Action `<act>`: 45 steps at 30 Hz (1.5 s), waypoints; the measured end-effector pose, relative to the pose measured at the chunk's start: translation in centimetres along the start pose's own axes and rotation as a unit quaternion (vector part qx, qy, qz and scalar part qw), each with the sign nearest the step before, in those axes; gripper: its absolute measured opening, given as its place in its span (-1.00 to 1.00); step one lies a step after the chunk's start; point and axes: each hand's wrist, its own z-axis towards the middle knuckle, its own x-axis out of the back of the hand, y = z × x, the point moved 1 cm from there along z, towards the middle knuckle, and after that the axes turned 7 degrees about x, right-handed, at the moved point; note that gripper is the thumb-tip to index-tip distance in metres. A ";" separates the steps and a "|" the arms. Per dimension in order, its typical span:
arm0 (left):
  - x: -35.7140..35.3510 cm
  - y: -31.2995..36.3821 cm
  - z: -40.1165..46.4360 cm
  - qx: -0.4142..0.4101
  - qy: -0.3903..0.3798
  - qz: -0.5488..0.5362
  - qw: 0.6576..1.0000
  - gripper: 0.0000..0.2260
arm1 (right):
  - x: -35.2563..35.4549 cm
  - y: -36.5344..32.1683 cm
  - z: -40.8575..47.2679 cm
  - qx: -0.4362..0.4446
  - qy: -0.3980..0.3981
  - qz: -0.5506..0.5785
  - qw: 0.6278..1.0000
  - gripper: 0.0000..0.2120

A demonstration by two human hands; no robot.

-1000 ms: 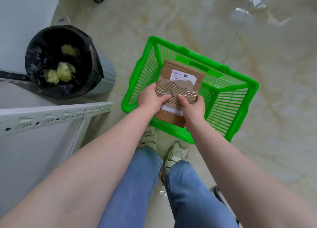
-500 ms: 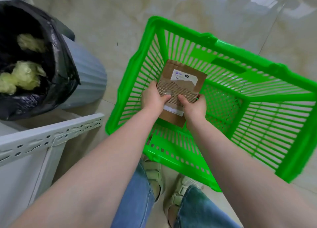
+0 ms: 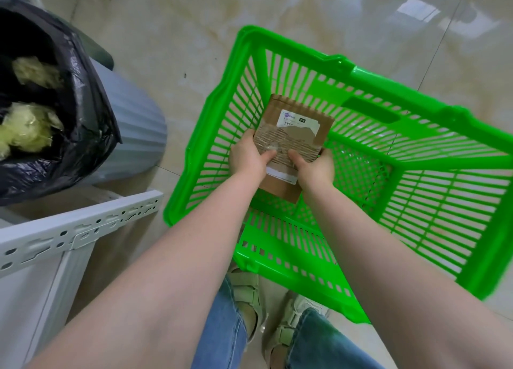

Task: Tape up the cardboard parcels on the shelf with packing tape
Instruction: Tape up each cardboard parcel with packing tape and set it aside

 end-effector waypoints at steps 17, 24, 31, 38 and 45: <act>3.6 0.3 -5.2 0.011 0.028 -0.007 1.000 -0.51 | 3.6 -3.0 -4.7 -0.013 0.014 -0.097 0.995 -0.46; 14.4 -0.5 -17.7 0.144 -0.106 -0.454 0.873 -0.87 | 9.4 -11.5 -17.4 0.043 -0.206 0.142 0.967 -1.00; 26.2 -3.5 -32.8 0.130 -0.068 -0.583 0.799 -0.89 | 12.1 -19.1 -32.5 0.070 -0.339 0.117 0.931 -0.98; 32.8 -7.5 -46.4 0.129 0.020 -0.693 0.709 -0.89 | 12.1 -21.8 -47.7 0.070 -0.455 0.048 0.886 -0.95; 36.1 -16.5 -58.9 0.133 0.134 -0.799 0.570 -0.89 | 10.4 -20.6 -62.1 0.086 -0.545 -0.037 0.833 -0.97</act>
